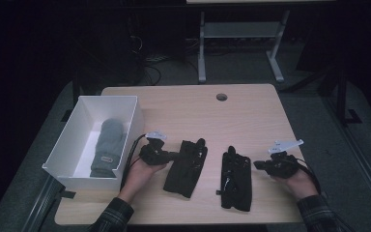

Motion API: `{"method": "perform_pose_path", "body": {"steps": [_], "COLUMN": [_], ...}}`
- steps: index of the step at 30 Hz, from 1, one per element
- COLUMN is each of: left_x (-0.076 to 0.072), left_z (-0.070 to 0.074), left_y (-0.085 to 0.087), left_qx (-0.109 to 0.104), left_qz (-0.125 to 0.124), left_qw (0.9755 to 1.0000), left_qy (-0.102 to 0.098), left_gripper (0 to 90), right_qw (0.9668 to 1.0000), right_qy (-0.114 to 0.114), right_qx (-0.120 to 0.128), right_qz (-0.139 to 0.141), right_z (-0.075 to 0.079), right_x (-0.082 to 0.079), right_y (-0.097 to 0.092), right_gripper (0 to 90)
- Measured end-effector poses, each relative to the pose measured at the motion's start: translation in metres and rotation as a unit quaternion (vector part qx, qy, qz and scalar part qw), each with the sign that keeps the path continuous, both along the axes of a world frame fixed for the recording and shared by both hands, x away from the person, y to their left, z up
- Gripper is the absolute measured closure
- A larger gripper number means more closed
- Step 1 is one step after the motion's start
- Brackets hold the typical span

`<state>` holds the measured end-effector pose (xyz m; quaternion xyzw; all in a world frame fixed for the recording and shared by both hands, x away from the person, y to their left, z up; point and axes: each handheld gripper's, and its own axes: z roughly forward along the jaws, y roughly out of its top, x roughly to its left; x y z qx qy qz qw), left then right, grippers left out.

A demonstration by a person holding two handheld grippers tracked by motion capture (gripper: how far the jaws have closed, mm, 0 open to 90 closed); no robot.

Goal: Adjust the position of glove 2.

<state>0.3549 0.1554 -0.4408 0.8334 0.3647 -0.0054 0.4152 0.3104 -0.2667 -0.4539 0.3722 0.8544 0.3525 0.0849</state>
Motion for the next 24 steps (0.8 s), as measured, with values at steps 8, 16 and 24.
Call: {"method": "perform_pose_path", "body": {"steps": [8, 16, 24], "left_x": [-0.002, -0.003, -0.004], "left_z": [0.003, 0.005, 0.008], "left_y": [0.000, -0.001, -0.002], "left_qx": [-0.011, -0.026, -0.042], "left_qz": [-0.005, -0.007, -0.010], "left_qw": [0.9999, 0.9996, 0.9990], "left_qy": [0.006, 0.011, 0.015], "left_gripper": [87.2, 87.2, 87.3], "right_qw": [0.9992, 0.9977, 0.9956], "right_qy": [0.018, 0.022, 0.026], "right_qx": [-0.004, -0.003, 0.002], "right_qz": [0.036, 0.065, 0.089], "right_z": [-0.004, -0.005, -0.007], "right_x": [-0.020, -0.021, -0.018], "right_y": [0.005, 0.018, 0.039], "right_gripper": [90.0, 90.0, 90.0]}}
